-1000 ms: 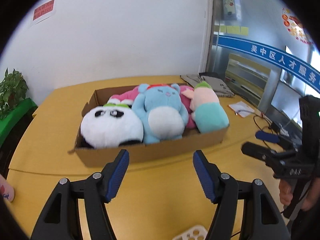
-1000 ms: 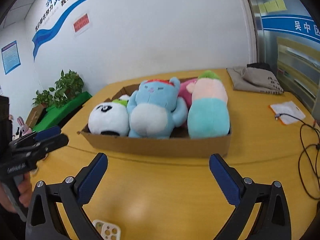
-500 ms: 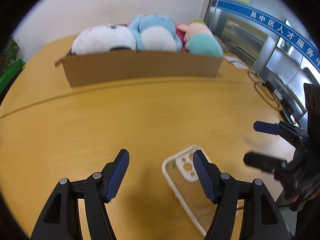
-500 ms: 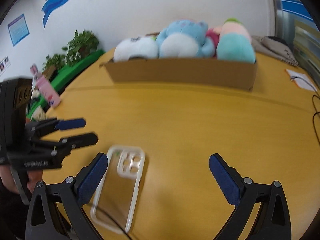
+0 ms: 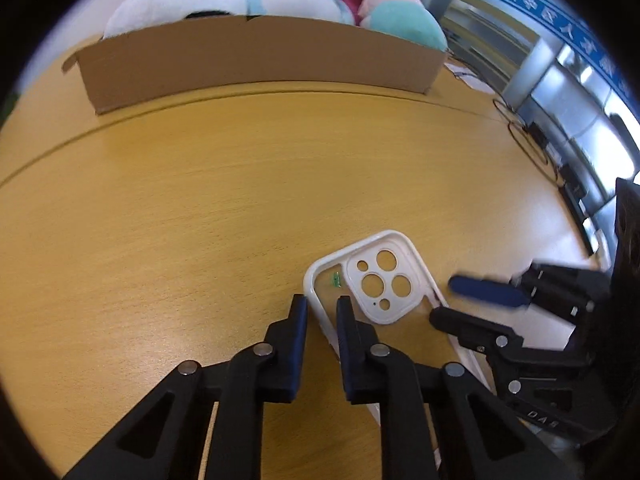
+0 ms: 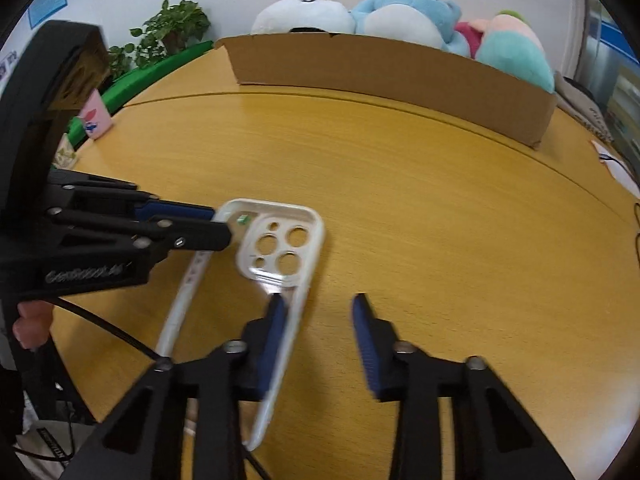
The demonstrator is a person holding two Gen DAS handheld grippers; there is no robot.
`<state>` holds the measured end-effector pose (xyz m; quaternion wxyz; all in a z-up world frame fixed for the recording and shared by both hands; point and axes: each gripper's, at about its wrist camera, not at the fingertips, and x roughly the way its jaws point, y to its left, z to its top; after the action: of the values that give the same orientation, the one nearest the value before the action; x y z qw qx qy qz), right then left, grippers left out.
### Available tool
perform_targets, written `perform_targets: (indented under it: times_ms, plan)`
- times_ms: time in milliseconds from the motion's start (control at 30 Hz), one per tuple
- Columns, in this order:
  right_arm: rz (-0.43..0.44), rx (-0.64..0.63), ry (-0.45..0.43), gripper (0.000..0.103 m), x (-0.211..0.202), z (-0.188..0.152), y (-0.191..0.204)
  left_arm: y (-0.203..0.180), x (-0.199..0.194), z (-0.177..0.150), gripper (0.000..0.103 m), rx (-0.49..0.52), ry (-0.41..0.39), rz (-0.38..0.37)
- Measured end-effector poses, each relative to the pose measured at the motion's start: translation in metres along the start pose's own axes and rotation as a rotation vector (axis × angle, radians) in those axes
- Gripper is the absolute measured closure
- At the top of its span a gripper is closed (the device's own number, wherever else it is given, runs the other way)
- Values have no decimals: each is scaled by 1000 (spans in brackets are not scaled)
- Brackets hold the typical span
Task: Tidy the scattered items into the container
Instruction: 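Pull both grippers back toward the white phone case on the table, then pinch the white phone case edge between both grippers' fingers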
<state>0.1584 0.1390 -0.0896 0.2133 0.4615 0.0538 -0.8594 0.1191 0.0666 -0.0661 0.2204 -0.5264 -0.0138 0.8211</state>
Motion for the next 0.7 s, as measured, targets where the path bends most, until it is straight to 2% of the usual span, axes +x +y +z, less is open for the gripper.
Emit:
perform_targets:
  times_ms: [100, 233, 367, 567, 700]
  plan:
    - [-4, -15, -1, 91, 1, 1, 4, -1, 0, 0, 91, -7, -7, 8]
    - [20, 35, -7, 93, -1, 4, -4, -3, -8, 6, 91, -6, -41, 11]
    - [-19, 24, -66, 94, -16, 17, -6, -6, -35, 22, 93, 17, -126, -6]
    - [-86, -2, -193, 95, -48, 62, -10, -12, -77, 64, 95, 88, -269, 43]
    - [-132, -30, -273, 96, -72, 91, -6, -13, -96, 89, 95, 101, -324, 65]
